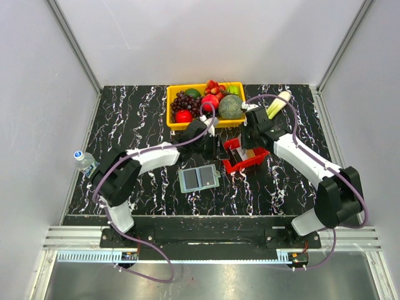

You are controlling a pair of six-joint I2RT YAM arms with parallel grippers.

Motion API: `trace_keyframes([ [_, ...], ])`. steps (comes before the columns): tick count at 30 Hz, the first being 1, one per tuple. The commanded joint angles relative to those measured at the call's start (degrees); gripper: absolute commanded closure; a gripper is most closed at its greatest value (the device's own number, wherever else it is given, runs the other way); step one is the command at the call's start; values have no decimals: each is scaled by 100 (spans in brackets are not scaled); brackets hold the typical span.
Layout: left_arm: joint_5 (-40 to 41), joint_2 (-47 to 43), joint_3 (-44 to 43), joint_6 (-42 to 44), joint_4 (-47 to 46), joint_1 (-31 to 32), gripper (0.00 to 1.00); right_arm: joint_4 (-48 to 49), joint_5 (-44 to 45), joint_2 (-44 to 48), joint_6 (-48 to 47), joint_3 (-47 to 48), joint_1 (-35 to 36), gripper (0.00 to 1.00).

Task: Put the credit cards into the card holder
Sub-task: Turn over the card slot in the card holder.

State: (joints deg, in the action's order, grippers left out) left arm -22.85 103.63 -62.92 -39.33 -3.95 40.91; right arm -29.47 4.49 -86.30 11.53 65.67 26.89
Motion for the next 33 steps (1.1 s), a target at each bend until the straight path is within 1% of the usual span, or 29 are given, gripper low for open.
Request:
trace_keyframes([
  [1, 421, -809, 68, 250, -28, -12, 61, 301, -431, 403, 481, 61, -9, 100],
  [5, 904, -1371, 410, 417, 323, -21, 53, 731, -1080, 526, 859, -177, -9, 100],
  [9, 1545, -2004, 1051, 426, 587, -39, 44, 1144, -1757, 588, 1105, -423, 44, 100],
  [11, 1652, -2267, 1394, 330, 640, -83, 43, 1312, -1820, 641, 1193, -546, 166, 100],
  [15, 1819, -2882, 2247, 5, 421, -100, 40, 1655, -1969, 650, 1395, -880, 474, 100],
  [19, 1968, -3410, 2968, -285, 52, -109, 33, 1989, -2022, 650, 1554, -1179, 685, 100],
  [24, 2267, -3850, 3399, -365, -27, -118, 22, 2314, -2233, 466, 1598, -1276, 826, 100],
  [25, 2459, -3955, 3470, -399, -53, -127, 18, 2367, -2251, 413, 1581, -1276, 852, 100],
  [27, 2583, -4114, 3593, -426, -150, -127, 12, 2420, -2277, 334, 1545, -1267, 870, 100],
  [29, 2637, -4193, 3663, -461, -194, -144, 9, 2472, -2347, 255, 1528, -1258, 888, 100],
  [33, 2497, -4211, 3777, -584, -378, -162, 11, 2534, -2514, 18, 1528, -1188, 949, 100],
])
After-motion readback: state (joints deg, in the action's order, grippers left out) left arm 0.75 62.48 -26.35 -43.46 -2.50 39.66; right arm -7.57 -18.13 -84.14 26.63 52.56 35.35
